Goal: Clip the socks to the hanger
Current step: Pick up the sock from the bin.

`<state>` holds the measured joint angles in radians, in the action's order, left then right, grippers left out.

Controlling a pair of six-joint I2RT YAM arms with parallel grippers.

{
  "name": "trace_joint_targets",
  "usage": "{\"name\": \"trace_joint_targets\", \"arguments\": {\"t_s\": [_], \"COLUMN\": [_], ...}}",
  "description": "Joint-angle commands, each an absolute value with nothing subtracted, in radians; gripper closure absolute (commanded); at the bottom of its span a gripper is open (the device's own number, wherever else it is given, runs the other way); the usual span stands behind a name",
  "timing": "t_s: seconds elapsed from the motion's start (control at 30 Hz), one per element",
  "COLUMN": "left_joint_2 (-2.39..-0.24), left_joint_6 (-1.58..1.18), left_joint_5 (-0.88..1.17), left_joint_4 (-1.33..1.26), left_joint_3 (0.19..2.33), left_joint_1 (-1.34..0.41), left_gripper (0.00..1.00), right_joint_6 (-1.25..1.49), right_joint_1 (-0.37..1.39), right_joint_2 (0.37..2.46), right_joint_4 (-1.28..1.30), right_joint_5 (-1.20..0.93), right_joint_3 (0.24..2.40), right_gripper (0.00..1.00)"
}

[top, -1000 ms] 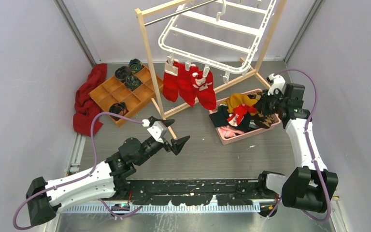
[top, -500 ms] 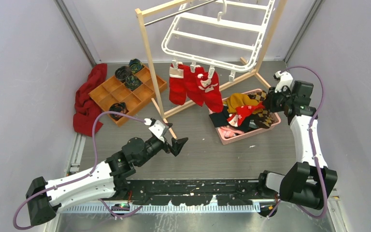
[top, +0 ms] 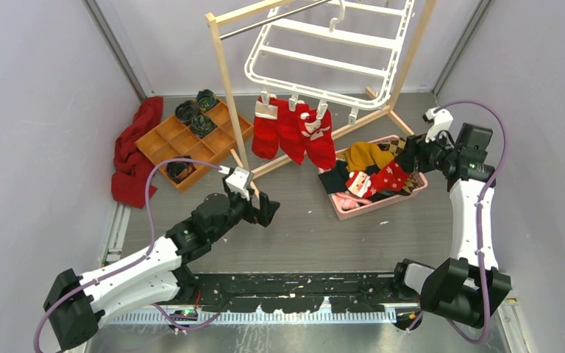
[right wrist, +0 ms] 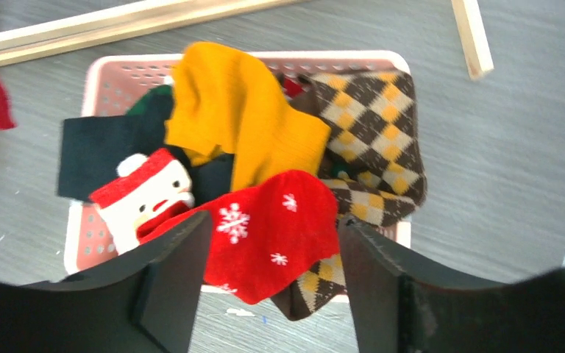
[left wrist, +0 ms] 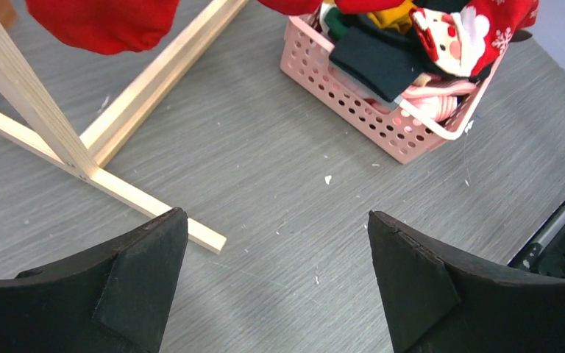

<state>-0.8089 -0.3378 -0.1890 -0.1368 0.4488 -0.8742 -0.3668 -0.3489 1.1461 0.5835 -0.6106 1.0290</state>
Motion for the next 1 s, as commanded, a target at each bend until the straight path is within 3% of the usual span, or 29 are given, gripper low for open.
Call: {"name": "trace_joint_targets", "arguments": {"t_s": [0.0, 0.1, 0.17, 0.23, 0.33, 0.77, 0.97], "left_joint_2": [-0.829, -0.836, -0.837, -0.838, -0.838, -0.85, -0.865], "left_joint_6": [-0.402, -0.416, -0.423, -0.425, -0.425, -0.439, -0.434], "left_joint_5": [-0.143, -0.139, -0.134, -0.132, -0.132, -0.133, -0.127], "left_joint_4": [-0.135, -0.139, -0.145, -0.152, -0.163, -0.198, -0.204], "left_joint_3": [0.488, 0.483, 0.48, 0.477, 0.474, 0.466, 0.477], "left_joint_1": [-0.86, -0.851, -0.844, -0.84, -0.835, -0.827, -0.821], "left_gripper": [0.08, 0.08, 0.08, 0.08, 0.08, 0.08, 0.08], "right_joint_6": [-0.5, -0.688, -1.098, -1.449, -1.642, -2.103, -2.046], "right_joint_1": [-0.35, -0.35, -0.349, -0.329, -0.281, -0.202, -0.074], "right_joint_2": [1.092, 1.094, 1.104, 1.122, 1.162, 1.298, 1.336], "right_joint_4": [0.663, 0.769, 1.016, 1.23, 1.348, 1.557, 1.435], "right_joint_5": [-0.852, -1.046, -1.164, -1.19, -1.134, -0.901, -0.837], "right_joint_3": [1.087, 1.082, 1.086, 1.093, 1.117, 1.168, 1.161], "right_gripper": [0.25, 0.11, 0.03, 0.0, 0.0, 0.01, 0.07]}}
